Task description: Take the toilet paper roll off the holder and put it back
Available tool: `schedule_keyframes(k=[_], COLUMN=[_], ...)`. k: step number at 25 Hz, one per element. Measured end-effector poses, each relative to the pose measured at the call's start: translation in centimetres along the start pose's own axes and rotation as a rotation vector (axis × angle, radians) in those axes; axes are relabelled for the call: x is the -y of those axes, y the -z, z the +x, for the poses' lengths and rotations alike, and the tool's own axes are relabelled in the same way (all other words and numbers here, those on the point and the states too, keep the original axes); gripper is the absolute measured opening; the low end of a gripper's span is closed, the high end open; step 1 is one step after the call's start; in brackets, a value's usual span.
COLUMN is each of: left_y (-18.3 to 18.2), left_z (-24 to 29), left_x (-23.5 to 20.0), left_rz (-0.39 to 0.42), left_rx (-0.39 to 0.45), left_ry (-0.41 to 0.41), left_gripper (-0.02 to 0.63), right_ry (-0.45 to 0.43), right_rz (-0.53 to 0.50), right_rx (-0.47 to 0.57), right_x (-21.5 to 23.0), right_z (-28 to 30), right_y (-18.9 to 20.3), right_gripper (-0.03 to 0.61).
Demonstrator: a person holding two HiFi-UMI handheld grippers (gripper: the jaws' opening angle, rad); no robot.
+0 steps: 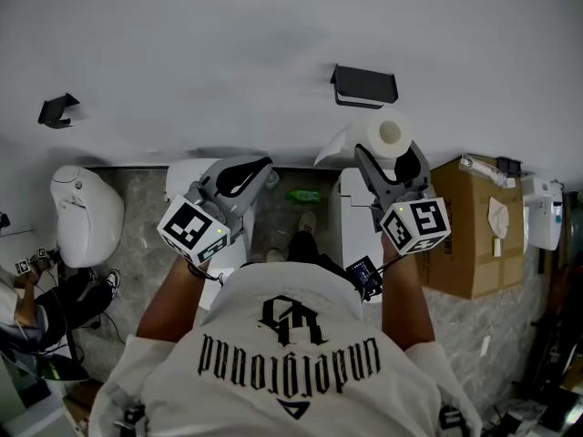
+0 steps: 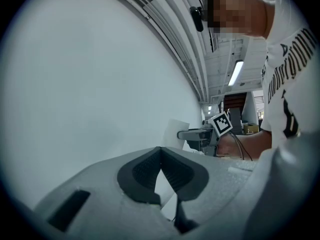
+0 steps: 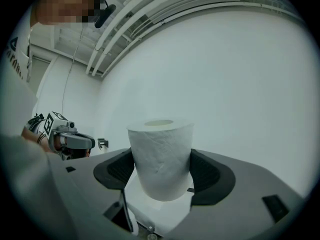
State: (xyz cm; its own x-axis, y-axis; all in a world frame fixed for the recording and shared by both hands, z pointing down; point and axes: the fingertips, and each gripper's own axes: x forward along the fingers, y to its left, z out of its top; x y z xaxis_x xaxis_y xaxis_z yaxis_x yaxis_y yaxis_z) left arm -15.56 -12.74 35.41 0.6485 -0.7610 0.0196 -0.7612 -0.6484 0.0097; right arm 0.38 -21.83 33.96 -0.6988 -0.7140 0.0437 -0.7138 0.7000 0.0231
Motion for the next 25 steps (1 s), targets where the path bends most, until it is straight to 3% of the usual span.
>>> schedule_keyframes(k=[25], left_y=[2.1], left_z=[9.7], left_x=[-7.2], left_rz=[-0.071], left_rx=[-0.049], left_ry=[-0.016], left_gripper=[0.014], right_ry=[-0.019], right_rz=[0.016], right_rx=[-0.069], right_x=[9.4], right_z=[9.7], right_y=[2.4], right_gripper=[0.322])
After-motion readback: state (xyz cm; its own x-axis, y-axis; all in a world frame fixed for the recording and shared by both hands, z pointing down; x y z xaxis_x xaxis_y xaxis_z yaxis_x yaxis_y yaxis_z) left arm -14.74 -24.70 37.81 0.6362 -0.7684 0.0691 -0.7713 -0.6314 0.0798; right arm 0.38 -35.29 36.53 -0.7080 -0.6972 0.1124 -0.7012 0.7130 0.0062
